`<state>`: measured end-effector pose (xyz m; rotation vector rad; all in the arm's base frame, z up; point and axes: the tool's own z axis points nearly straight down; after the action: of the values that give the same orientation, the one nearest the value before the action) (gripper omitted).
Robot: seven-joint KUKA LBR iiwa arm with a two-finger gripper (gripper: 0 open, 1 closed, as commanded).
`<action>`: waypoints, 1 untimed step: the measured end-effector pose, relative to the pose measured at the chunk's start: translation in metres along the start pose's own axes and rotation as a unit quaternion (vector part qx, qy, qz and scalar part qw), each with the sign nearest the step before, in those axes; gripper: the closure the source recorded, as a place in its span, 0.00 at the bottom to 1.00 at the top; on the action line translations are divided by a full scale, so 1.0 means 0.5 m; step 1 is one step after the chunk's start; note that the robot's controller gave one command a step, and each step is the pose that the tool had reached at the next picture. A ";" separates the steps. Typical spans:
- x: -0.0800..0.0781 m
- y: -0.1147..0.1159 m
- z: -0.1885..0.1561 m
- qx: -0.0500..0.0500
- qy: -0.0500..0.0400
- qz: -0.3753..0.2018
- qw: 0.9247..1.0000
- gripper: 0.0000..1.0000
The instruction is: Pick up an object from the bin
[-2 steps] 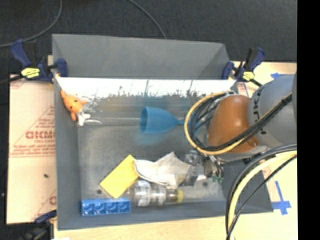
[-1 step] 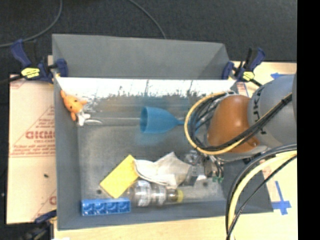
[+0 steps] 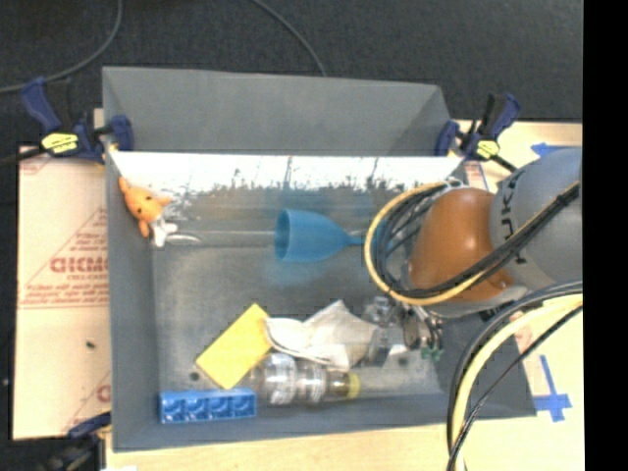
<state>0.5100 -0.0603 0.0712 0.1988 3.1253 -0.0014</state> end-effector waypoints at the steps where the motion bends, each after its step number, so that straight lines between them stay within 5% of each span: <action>1: 0.000 0.000 0.000 0.000 0.000 -0.001 1.000 1.00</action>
Offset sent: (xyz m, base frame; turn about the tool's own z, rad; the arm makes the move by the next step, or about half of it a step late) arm 0.0000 0.0000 0.0000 0.0000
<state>0.5100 -0.0603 0.0712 0.1961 3.1255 -0.0016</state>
